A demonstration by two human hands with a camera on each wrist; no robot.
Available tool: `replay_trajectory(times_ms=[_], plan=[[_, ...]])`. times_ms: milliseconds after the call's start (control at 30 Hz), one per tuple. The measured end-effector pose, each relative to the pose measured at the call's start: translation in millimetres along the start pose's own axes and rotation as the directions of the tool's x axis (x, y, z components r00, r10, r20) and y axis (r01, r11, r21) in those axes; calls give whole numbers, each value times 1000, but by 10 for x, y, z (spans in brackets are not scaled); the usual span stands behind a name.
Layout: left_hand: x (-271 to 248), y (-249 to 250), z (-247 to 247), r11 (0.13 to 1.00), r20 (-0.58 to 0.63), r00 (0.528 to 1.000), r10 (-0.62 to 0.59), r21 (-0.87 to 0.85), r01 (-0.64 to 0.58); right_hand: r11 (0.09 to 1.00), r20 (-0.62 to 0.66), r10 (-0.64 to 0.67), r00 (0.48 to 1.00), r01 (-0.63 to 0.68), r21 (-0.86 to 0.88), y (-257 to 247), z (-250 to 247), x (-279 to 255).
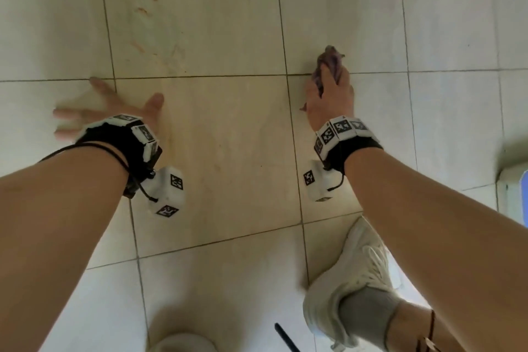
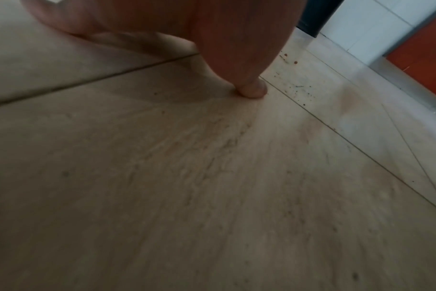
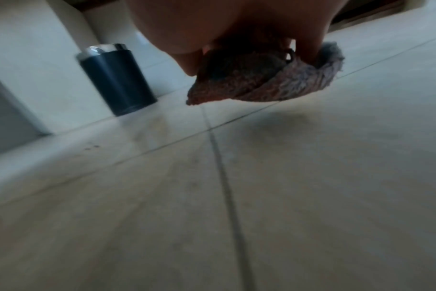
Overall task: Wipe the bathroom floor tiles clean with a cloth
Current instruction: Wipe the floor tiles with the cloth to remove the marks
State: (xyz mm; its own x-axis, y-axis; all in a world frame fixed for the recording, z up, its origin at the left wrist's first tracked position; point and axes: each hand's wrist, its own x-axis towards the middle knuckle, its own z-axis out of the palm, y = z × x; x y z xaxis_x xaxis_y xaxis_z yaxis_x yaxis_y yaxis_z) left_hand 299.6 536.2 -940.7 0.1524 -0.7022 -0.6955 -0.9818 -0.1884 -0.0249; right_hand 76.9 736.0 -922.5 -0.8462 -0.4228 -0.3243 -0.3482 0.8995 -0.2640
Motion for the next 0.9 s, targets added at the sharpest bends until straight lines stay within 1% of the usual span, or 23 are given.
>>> replay_trajectory(times_ms=[67,133,167,200,233,267,333,367,400,433,500,567,667,700,733,767,800,833,900], plan=[[-26,14,-23,1000,3,1000,-4,29,4,983,3,164,987,-163,-88,232,10,-26],[-59,24,-36,999,10,1000,-1,35,1,935,80,346,935,-336,-113,345,109,-107],[-70,28,-40,999,14,1000,2,35,-2,916,117,398,910,-385,-113,327,187,-157],[-74,30,-48,1000,16,1000,7,29,-8,911,139,410,902,-395,-122,258,282,-214],[-68,28,-53,1000,15,1000,10,23,-10,920,152,385,911,-366,-139,142,391,-272],[-64,24,-58,1000,16,1000,10,14,-10,939,171,331,928,-306,-154,-17,495,-331],[-49,3,-48,1000,15,1000,15,5,-15,977,243,177,954,-140,-163,-411,661,-448],[-25,-5,-32,1000,12,1000,22,7,-22,986,283,83,955,-38,-160,-616,739,-485],[-10,-10,-18,1000,9,1000,27,9,-27,986,328,-10,945,63,-152,-812,805,-507],[5,-19,-5,999,4,1000,31,11,-31,980,374,-89,923,149,-134,-999,845,-515],[26,-27,10,999,-13,999,40,17,-40,964,440,-190,878,251,-84,-1230,836,-469],[18,-46,3,998,-17,999,51,24,-50,959,448,-230,864,280,-49,-1160,744,-425],[-10,-101,-14,994,-8,996,91,61,-91,955,411,-212,886,277,-104,-601,561,-553],[-17,-127,-21,991,-6,994,109,77,-108,946,425,-208,881,293,-142,-369,524,-662],[-32,-152,-35,988,-3,992,123,91,-122,925,452,-225,863,335,-181,-154,503,-800],[-35,-172,-39,985,1,991,137,106,-136,890,492,-255,833,401,-217,24,500,-966],[-29,-190,-43,982,6,989,151,118,-150,846,544,-284,789,473,-245,148,522,-1141],[-16,-205,-41,979,12,987,163,125,-163,800,609,-302,733,542,-256,210,562,-1313],[40,-235,-35,974,21,983,183,133,-184,695,732,-340,591,682,-228,189,706,-1609]])
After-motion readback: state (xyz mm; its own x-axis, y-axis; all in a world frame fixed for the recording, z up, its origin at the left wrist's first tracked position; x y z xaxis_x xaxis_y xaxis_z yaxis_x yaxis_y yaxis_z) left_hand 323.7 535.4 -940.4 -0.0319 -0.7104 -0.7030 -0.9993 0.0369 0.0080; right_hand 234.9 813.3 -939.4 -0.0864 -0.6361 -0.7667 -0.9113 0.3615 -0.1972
